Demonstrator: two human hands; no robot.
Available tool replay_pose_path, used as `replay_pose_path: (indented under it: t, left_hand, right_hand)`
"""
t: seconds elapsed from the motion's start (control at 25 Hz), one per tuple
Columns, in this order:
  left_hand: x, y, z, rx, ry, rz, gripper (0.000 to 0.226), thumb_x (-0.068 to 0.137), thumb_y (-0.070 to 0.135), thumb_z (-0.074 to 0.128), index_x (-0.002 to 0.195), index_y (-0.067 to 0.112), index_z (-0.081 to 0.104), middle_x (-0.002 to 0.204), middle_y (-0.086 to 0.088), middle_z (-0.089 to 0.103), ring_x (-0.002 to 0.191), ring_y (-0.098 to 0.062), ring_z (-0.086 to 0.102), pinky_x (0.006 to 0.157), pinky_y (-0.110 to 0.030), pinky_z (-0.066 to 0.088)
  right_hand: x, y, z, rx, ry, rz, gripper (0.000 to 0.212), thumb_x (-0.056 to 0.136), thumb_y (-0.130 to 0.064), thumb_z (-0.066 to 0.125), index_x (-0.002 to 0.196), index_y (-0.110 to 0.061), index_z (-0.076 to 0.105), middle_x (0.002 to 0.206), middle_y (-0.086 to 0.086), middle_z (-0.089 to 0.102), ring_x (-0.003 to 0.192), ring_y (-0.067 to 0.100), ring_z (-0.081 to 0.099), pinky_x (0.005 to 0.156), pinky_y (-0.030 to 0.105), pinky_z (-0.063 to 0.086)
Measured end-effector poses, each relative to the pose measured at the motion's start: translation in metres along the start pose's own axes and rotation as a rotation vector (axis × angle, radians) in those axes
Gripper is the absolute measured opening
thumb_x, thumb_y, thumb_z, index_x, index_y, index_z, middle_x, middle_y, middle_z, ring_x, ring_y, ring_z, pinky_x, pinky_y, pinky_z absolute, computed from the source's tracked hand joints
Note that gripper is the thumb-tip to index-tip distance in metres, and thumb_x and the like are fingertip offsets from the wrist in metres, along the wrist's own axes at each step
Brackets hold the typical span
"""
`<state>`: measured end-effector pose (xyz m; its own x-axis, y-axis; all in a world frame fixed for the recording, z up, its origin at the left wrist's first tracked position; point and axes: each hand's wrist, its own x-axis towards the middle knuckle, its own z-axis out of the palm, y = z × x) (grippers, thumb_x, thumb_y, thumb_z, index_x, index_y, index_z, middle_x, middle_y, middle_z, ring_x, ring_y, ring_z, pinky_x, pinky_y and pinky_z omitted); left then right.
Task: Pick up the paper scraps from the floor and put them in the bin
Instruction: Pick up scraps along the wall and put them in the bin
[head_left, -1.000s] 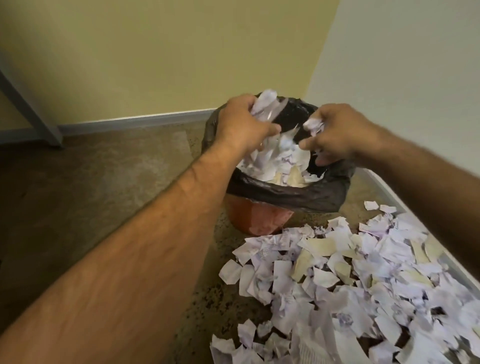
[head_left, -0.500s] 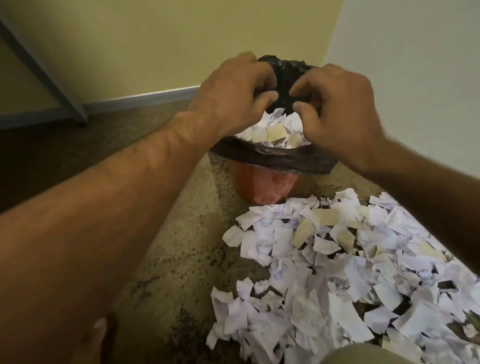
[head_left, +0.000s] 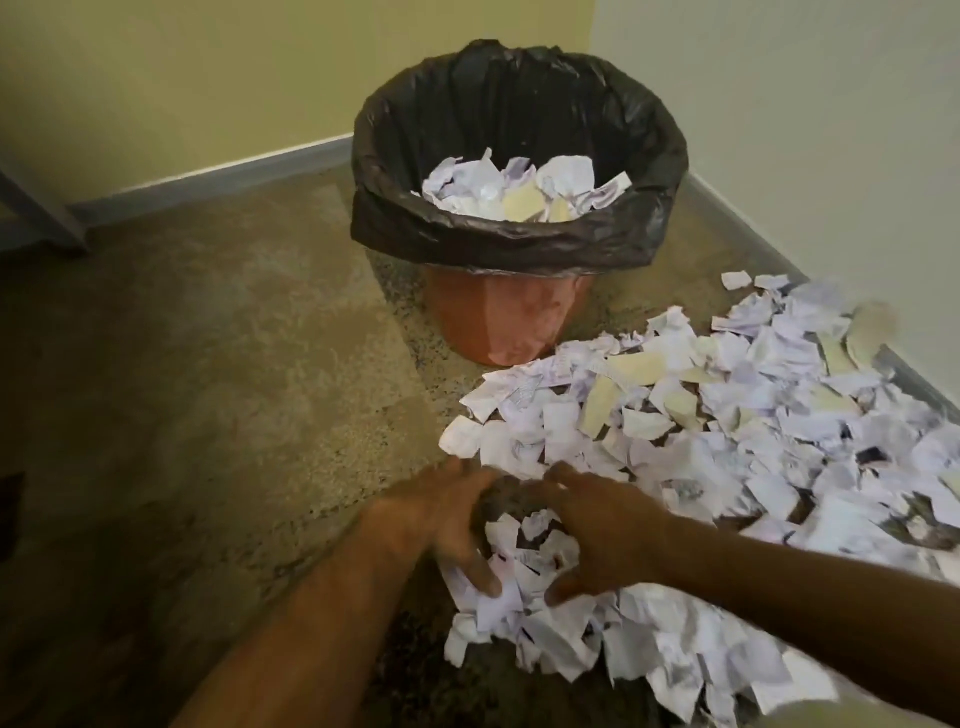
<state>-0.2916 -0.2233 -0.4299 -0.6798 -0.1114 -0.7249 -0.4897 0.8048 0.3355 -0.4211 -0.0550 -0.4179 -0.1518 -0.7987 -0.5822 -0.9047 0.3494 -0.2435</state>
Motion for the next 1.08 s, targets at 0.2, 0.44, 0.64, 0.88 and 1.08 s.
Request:
replay_pose_path:
  t: [0.2,0.44,0.64,0.88,1.08]
  left_hand:
    - [0.006,-0.001,0.086,-0.142,0.231,-0.057,0.12,0.049,0.063,0.086,0.147,0.044,0.019,0.154,-0.008,0.004,0.138,-0.037,0.026,0.104,-0.046,0.043]
    - [0.01,-0.006,0.098,-0.309,0.37,0.075,0.063,0.072,0.024,0.083,0.127,0.029,0.054,0.128,0.003,0.05,0.113,-0.014,0.052,0.092,-0.027,0.047]
    - [0.004,0.001,0.058,-0.324,0.357,0.061,0.049,0.06,0.019,0.089,0.101,0.03,0.064,0.112,0.002,0.061,0.093,-0.012,0.061,0.078,-0.028,0.056]
    - [-0.042,0.028,-0.055,-0.288,0.474,0.225,0.05,0.059,0.022,0.093,0.105,0.024,0.072,0.098,0.005,0.067,0.08,-0.004,0.06,0.072,-0.019,0.053]
    - [-0.103,0.045,-0.145,-0.382,0.72,0.387,0.051,0.056,0.026,0.093,0.103,0.025,0.073,0.097,0.01,0.066,0.081,0.001,0.058,0.067,-0.008,0.044]
  right_hand:
    - [0.004,-0.027,0.049,-0.067,-0.098,0.12,0.12,0.065,-0.054,0.082,0.152,-0.03,0.003,0.159,0.011,0.004,0.134,0.038,0.035,0.104,0.046,0.042]
    - [-0.003,-0.037,0.057,0.105,0.063,0.196,0.051,0.08,-0.017,0.066,0.129,-0.023,0.053,0.129,0.005,0.05,0.106,0.025,0.057,0.082,0.032,0.052]
    - [-0.034,-0.028,0.027,0.232,0.268,0.242,0.041,0.078,-0.008,0.061,0.116,-0.02,0.067,0.117,0.003,0.062,0.106,0.021,0.058,0.087,0.028,0.048]
    - [-0.091,-0.027,-0.072,0.269,0.664,0.299,0.032,0.07,-0.007,0.074,0.098,-0.021,0.077,0.102,-0.003,0.074,0.091,0.012,0.066,0.082,0.025,0.051]
    - [-0.131,-0.038,-0.183,0.271,0.932,0.359,0.025,0.072,-0.021,0.083,0.097,-0.025,0.077,0.096,-0.006,0.075,0.085,0.011,0.067,0.079,0.028,0.051]
